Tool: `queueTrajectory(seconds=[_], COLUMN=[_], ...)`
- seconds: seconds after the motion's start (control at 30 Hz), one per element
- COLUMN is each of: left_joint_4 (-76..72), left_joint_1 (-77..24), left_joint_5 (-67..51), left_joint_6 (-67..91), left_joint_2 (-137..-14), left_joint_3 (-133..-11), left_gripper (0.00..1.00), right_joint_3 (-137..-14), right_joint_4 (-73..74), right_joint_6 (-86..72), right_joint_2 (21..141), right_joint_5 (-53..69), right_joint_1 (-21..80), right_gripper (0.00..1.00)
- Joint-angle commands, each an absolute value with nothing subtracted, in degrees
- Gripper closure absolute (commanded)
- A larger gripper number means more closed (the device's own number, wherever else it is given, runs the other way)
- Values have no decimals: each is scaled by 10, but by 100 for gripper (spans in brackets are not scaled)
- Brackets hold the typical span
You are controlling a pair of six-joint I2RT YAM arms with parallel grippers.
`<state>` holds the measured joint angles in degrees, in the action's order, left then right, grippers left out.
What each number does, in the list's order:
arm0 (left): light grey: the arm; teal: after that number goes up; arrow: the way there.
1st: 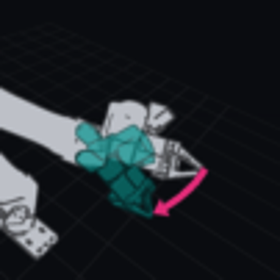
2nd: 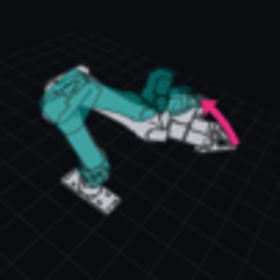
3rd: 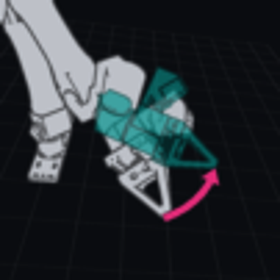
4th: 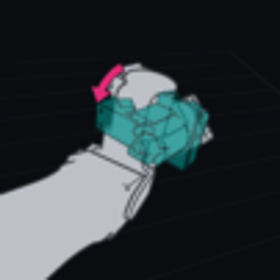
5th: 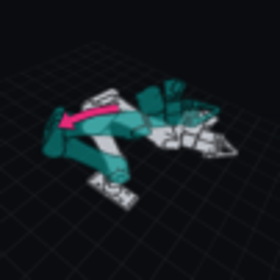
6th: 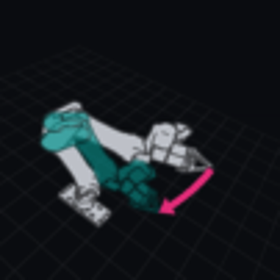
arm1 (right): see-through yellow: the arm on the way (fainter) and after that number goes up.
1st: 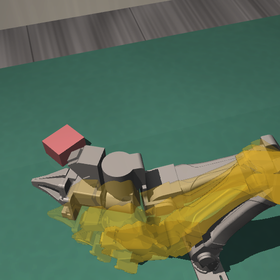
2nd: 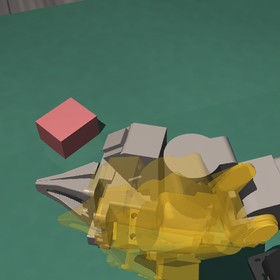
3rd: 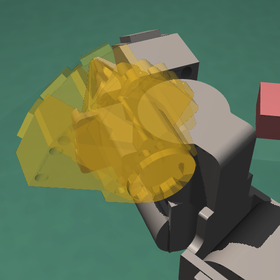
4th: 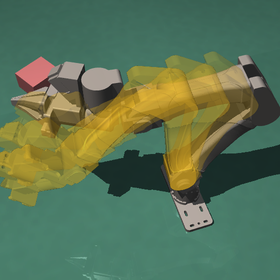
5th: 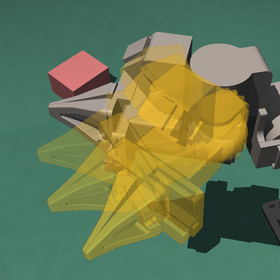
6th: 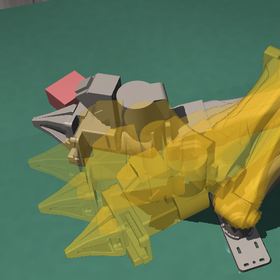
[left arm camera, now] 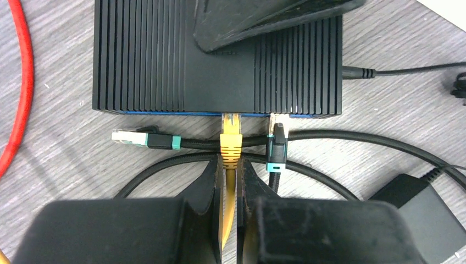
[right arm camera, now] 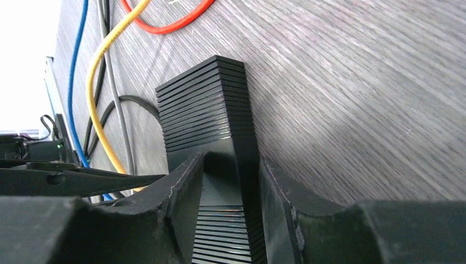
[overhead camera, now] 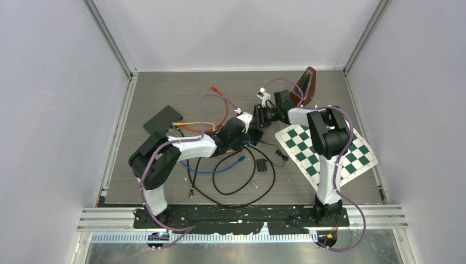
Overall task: Insert the plug into the switch port
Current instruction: Insert the connector into the switch port.
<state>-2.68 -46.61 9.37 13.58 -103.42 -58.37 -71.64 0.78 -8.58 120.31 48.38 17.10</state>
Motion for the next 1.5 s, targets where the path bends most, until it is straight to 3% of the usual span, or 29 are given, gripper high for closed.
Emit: queueTrajectory(seconds=[0.0,0.4,0.63,0.97,1.37,1.47], left_joint_4=[-235,-427,-429,-355,-370,-366], left_joint_1=[-456,-470,-470,-465,-440,-434], left_joint_5=[177,167,177,130,90,76], left_joint_6=[179,159,170,139,168,155], left_joint_2=[-1054,-1039,-1002,-1060,-1065,-1038], left_joint_3=[-639,-565,-570,-663,-671,-643], left_gripper=[100,100,100,100,100,99], right_joint_3=[-637,-586,-551,-544,-530,-559], right_joint_4=[69,8,-19,-26,-108,-54], right_joint_6=[-211,-244,-249,-253,-320,-297], right_joint_2=[1198,1198,1186,1185,1181,1163], right_joint_5=[609,632,638,646,639,602], right_joint_1=[215,215,215,228,229,204], right_gripper=[53,54,56,57,58,53])
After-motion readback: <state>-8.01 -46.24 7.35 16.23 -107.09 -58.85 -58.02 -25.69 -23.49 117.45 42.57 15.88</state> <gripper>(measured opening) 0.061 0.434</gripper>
